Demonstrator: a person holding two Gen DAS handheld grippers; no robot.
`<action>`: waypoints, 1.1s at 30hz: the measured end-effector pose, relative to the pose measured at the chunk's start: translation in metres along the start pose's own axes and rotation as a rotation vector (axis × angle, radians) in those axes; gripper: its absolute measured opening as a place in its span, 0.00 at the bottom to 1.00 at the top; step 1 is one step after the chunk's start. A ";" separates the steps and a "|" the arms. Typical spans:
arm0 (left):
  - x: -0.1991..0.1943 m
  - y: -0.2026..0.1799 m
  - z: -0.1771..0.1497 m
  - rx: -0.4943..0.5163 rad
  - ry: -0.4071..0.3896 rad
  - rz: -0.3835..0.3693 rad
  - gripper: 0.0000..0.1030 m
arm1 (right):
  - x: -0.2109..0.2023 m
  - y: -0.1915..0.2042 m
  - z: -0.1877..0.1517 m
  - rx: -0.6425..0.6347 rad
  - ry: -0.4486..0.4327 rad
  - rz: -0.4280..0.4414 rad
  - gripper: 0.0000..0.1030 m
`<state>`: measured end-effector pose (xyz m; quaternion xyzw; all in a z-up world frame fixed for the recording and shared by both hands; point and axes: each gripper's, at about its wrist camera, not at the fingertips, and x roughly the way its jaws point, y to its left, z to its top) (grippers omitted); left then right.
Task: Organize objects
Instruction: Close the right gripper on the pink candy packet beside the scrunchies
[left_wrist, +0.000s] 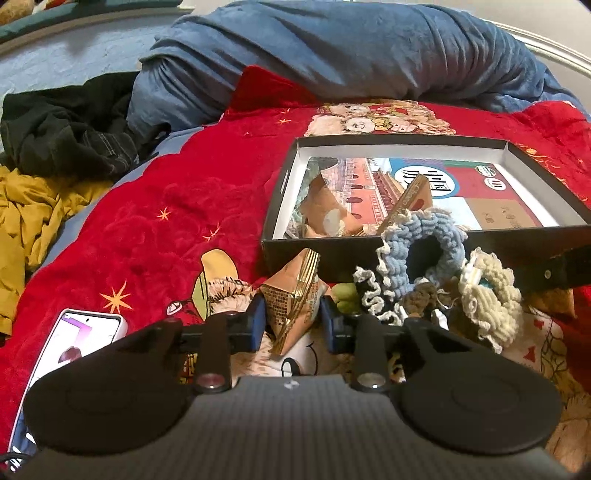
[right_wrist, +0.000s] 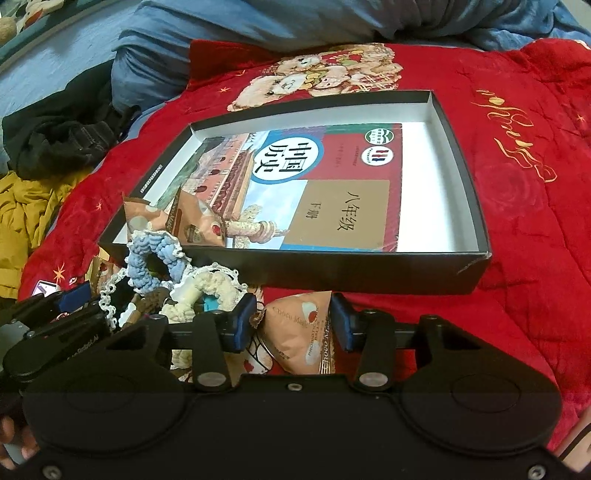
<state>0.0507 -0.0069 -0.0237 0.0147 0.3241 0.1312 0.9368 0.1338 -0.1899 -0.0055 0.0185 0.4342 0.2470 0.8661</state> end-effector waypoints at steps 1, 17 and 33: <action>0.000 0.000 0.000 0.002 0.002 0.002 0.34 | 0.000 0.000 0.000 0.000 -0.001 0.002 0.41; -0.008 0.001 0.000 0.012 -0.015 0.006 0.34 | -0.014 -0.002 0.005 0.026 -0.047 0.033 0.40; -0.019 0.004 0.003 0.016 -0.068 0.004 0.34 | -0.023 -0.002 0.007 0.054 -0.078 0.071 0.40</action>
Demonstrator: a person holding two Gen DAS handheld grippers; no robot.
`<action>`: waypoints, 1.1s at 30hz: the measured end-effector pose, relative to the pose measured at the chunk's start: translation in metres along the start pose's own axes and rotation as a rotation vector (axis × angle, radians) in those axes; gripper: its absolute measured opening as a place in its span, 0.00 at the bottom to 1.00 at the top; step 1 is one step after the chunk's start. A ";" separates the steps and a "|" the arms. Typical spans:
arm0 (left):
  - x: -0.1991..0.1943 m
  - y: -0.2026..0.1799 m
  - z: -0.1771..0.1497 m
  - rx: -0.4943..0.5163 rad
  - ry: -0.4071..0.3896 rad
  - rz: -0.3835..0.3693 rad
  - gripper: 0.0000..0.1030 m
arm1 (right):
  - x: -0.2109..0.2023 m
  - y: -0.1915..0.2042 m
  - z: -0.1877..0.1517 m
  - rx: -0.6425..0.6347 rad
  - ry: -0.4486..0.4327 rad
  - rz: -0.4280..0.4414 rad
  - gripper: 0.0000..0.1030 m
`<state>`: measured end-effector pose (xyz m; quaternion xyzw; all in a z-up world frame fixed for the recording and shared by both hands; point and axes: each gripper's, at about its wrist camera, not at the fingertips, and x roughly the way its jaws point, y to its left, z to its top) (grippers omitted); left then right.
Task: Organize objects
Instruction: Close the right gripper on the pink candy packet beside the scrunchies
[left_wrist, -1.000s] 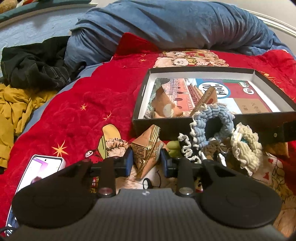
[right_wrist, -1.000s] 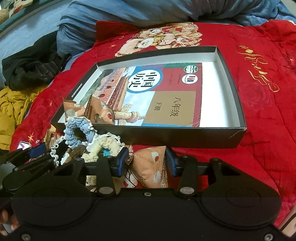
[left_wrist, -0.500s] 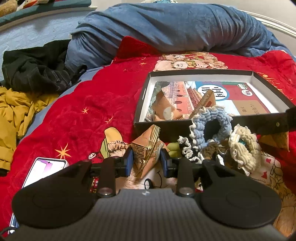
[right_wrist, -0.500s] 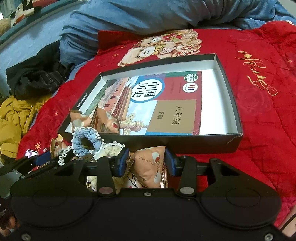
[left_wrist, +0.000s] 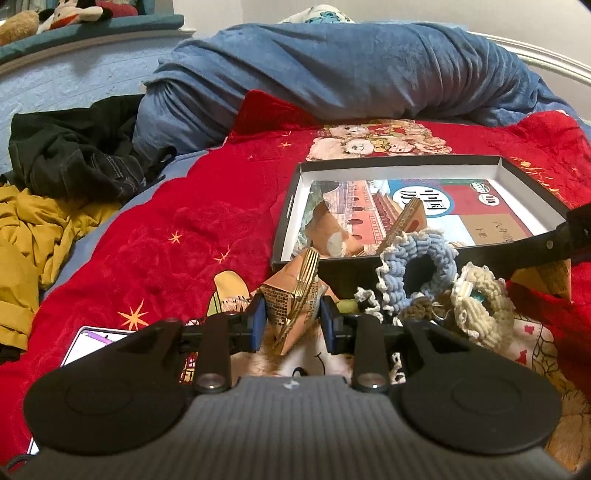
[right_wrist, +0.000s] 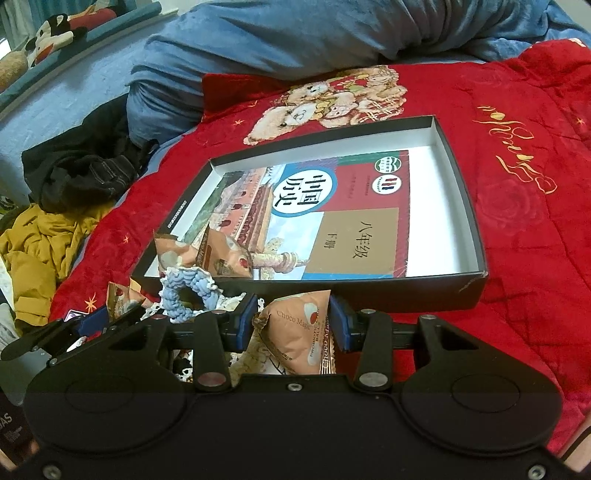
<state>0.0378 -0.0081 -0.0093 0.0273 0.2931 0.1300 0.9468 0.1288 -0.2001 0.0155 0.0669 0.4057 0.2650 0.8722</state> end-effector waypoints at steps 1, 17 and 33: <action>0.000 0.000 0.000 -0.002 0.002 -0.001 0.34 | 0.000 0.000 0.000 0.002 -0.001 0.002 0.40; -0.001 -0.001 0.000 -0.002 -0.009 -0.003 0.34 | -0.003 0.004 0.001 0.004 -0.012 0.016 0.40; -0.037 -0.009 0.001 0.027 -0.143 -0.071 0.34 | -0.014 0.002 0.003 0.012 -0.053 0.041 0.37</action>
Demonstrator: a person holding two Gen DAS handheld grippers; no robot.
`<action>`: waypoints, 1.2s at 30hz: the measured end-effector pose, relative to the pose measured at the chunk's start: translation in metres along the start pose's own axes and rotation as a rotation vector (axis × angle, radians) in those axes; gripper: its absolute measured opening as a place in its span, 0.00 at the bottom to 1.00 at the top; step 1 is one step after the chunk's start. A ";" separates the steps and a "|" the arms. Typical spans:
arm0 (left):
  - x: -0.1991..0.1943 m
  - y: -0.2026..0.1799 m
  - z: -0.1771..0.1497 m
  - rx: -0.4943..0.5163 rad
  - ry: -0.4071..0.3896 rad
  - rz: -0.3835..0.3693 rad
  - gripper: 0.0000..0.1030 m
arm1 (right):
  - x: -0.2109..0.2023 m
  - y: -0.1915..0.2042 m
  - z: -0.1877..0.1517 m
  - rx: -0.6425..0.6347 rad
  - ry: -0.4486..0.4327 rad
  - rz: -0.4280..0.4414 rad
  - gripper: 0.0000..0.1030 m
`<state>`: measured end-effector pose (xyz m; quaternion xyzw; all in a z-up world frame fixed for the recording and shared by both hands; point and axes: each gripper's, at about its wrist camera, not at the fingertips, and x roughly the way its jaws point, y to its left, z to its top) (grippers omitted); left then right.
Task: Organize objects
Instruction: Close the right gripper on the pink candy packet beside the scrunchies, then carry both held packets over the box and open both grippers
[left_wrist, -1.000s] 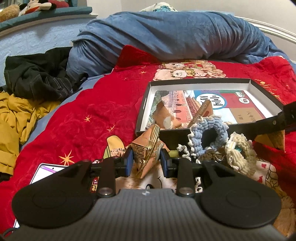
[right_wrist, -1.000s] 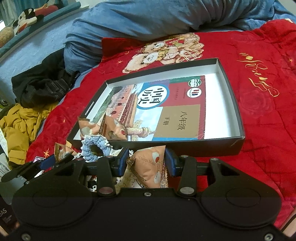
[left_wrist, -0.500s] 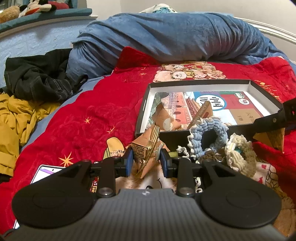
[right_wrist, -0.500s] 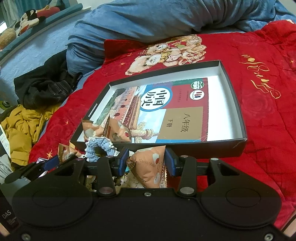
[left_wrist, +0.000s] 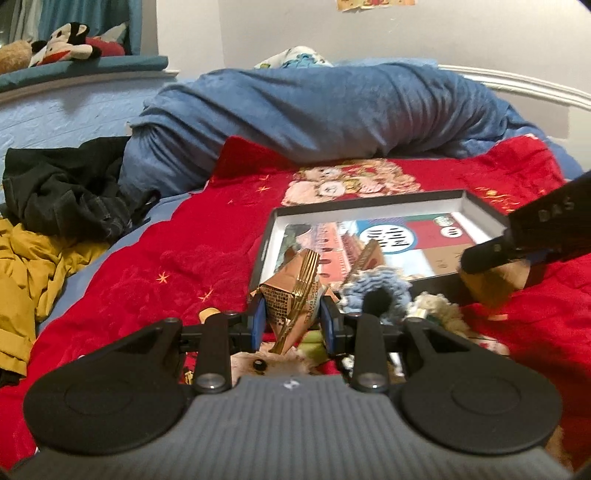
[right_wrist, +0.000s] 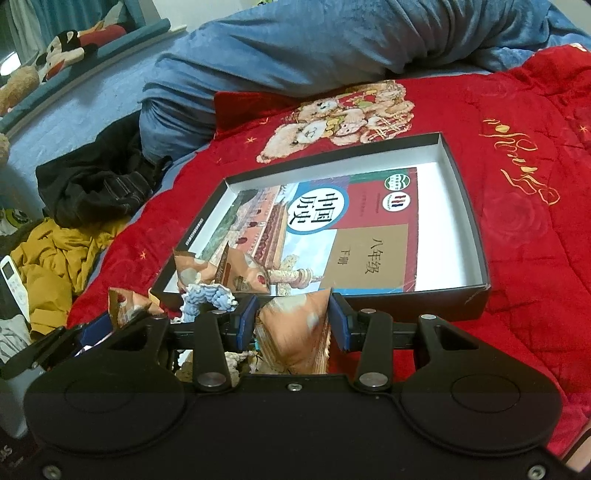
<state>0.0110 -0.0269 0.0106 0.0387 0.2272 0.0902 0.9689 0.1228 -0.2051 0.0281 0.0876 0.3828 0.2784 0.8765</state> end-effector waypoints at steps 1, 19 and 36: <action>-0.003 -0.001 0.000 -0.001 -0.004 -0.007 0.34 | -0.001 -0.001 0.000 0.002 -0.002 0.004 0.32; -0.005 -0.008 -0.007 0.023 0.033 0.000 0.34 | 0.010 -0.007 -0.011 -0.011 0.064 0.001 0.38; -0.001 -0.008 -0.003 0.013 0.032 0.001 0.34 | 0.042 -0.005 -0.011 0.010 0.119 0.046 0.41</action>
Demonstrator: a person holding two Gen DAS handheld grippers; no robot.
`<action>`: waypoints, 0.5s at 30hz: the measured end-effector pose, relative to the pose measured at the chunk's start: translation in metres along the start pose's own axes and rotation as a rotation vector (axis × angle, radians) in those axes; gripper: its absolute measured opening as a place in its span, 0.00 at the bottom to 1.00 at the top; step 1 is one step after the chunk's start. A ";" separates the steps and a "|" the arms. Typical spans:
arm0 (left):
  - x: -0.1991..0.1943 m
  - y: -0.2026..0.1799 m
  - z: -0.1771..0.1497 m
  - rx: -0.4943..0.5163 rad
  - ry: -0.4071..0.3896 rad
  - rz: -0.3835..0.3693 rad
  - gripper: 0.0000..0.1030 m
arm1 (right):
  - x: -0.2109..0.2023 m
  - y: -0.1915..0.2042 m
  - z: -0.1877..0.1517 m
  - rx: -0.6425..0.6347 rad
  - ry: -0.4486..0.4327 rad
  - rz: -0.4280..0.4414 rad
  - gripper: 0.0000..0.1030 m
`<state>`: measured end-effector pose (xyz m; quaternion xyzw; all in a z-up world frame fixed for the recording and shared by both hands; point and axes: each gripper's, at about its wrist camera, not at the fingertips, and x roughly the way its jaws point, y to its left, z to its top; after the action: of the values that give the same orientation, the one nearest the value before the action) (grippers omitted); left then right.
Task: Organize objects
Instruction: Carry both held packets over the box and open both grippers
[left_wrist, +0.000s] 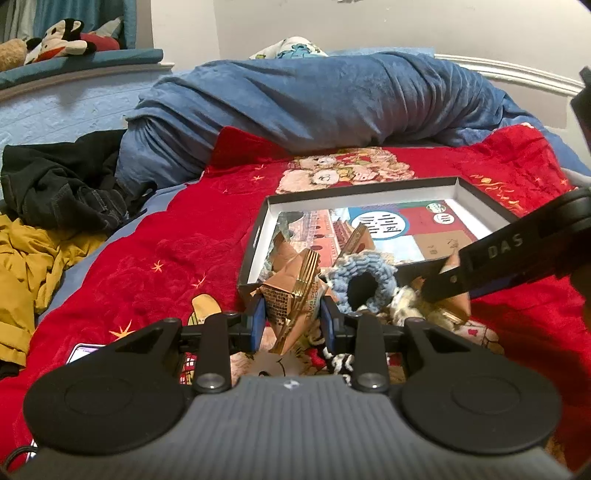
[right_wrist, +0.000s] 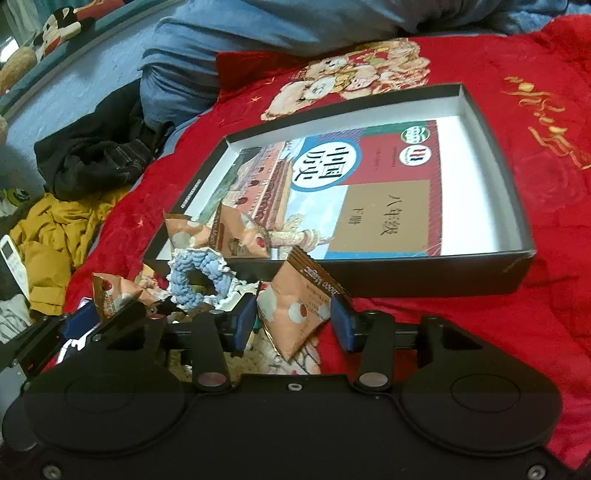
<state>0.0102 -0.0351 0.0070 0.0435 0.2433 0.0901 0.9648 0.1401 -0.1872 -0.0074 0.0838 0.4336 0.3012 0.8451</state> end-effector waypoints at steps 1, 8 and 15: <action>-0.001 0.000 0.000 0.003 -0.007 -0.005 0.34 | 0.000 0.001 0.000 0.001 -0.001 0.004 0.40; -0.006 -0.001 0.000 0.011 -0.027 -0.038 0.34 | -0.014 0.001 0.004 0.022 -0.052 0.060 0.34; -0.011 -0.004 0.009 -0.001 -0.078 -0.052 0.34 | -0.036 -0.006 0.011 0.078 -0.144 0.092 0.32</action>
<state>0.0055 -0.0412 0.0200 0.0399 0.2066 0.0631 0.9756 0.1355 -0.2120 0.0215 0.1579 0.3791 0.3156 0.8554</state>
